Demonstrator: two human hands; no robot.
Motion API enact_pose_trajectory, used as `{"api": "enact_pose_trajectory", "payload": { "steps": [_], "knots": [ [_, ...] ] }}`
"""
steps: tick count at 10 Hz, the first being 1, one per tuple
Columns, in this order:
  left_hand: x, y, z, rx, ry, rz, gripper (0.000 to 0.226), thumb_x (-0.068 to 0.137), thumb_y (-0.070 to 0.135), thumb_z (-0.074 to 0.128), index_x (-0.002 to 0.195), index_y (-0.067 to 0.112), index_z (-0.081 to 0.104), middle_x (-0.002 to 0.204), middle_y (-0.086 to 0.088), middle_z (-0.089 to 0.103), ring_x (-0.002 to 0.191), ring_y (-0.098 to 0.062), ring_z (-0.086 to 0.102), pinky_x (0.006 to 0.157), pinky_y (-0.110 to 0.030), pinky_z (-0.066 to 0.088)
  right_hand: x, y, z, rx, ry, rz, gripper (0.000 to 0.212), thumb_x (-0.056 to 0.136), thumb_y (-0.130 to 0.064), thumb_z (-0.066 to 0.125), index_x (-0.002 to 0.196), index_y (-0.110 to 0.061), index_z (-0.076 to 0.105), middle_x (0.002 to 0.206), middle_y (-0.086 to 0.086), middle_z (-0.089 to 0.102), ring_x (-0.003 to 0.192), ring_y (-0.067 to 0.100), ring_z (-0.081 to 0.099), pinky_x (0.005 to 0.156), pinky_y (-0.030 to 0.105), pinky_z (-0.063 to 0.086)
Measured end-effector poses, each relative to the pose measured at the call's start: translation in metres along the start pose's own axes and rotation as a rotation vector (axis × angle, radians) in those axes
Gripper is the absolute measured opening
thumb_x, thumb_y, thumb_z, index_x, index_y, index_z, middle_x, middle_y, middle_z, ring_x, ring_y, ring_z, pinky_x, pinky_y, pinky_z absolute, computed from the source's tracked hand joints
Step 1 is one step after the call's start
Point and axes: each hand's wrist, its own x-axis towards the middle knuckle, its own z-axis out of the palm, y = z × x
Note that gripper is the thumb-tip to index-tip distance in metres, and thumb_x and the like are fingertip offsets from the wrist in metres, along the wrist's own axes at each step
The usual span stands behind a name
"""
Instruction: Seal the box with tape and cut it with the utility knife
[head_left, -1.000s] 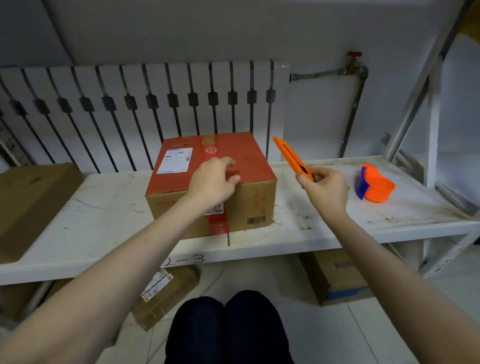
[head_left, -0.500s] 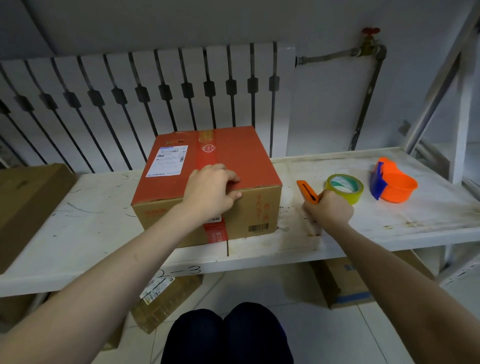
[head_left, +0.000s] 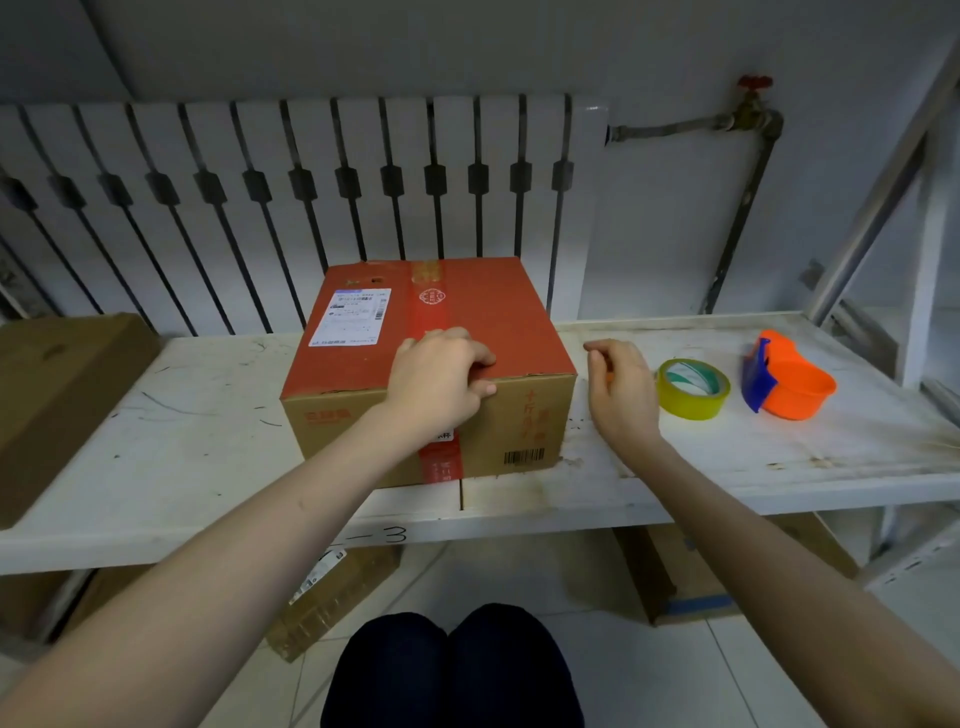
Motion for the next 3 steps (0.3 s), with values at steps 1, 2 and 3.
{"api": "enact_pose_trajectory", "payload": {
  "steps": [1, 2, 3],
  "knots": [
    [-0.004, 0.001, -0.002, 0.0, -0.019, -0.01, 0.04, 0.086, 0.031, 0.063, 0.126, 0.027, 0.059, 0.126, 0.003, 0.058, 0.121, -0.024, 0.05, 0.1, -0.043, 0.036, -0.01, -0.034, -0.012, -0.046, 0.012, -0.282, 0.021, 0.096, -0.025, 0.044, 0.108, -0.017, 0.059, 0.104, -0.001, 0.062, 0.091, 0.008, 0.052, 0.072, 0.022, 0.04],
    [-0.016, -0.002, -0.006, -0.027, -0.052, -0.014, 0.045, 0.086, 0.022, 0.062, 0.131, 0.026, 0.055, 0.133, 0.002, 0.055, 0.127, -0.023, 0.047, 0.105, -0.044, 0.035, -0.015, -0.044, -0.012, -0.199, -0.122, -0.428, 0.021, 0.091, -0.032, 0.052, 0.104, -0.021, 0.064, 0.104, -0.004, 0.064, 0.094, 0.012, 0.056, 0.072, 0.025, 0.045],
    [-0.025, -0.008, -0.018, -0.129, 0.027, -0.029, 0.043, 0.085, 0.021, 0.065, 0.127, 0.025, 0.057, 0.128, 0.0, 0.059, 0.123, -0.024, 0.05, 0.104, -0.044, 0.041, -0.012, -0.05, -0.017, -0.224, -0.159, -0.389, 0.021, 0.092, -0.033, 0.052, 0.104, -0.023, 0.066, 0.105, -0.005, 0.066, 0.098, 0.014, 0.058, 0.076, 0.025, 0.044]
  ]
}}
